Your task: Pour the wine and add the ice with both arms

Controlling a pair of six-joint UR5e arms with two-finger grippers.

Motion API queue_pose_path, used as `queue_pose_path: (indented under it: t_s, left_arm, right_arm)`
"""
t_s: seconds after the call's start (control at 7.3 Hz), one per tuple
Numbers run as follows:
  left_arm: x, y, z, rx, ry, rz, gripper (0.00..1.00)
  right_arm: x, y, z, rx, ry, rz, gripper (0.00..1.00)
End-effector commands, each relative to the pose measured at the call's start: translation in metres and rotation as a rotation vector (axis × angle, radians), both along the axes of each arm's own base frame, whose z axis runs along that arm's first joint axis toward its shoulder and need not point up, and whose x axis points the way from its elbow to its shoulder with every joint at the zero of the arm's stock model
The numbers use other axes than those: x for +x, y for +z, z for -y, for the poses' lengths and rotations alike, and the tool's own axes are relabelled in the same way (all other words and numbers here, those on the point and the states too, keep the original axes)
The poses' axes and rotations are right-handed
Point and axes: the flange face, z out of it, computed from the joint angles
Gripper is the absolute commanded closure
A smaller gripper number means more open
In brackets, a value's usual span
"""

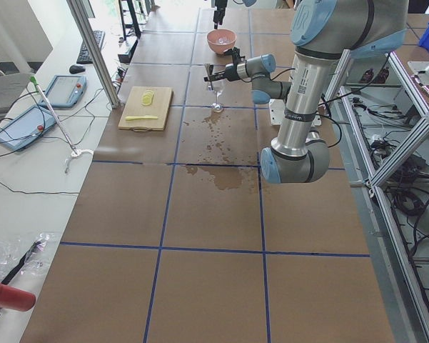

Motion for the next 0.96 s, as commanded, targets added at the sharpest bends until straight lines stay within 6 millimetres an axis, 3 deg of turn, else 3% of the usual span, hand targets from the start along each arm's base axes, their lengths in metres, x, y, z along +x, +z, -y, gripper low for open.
queue_pose_path:
  t_s: [0.0, 0.82]
  left_arm:
    - [-0.001, 0.000, -0.004, 0.089, -0.047, 0.149, 1.00]
    - [0.007, 0.000, -0.026, 0.220, -0.090, 0.403, 1.00]
  right_arm:
    - [-0.002, 0.000, 0.000, -0.001, -0.001, 0.000, 0.00]
    - [-0.005, -0.001, 0.000, 0.000, -0.006, 0.000, 0.00]
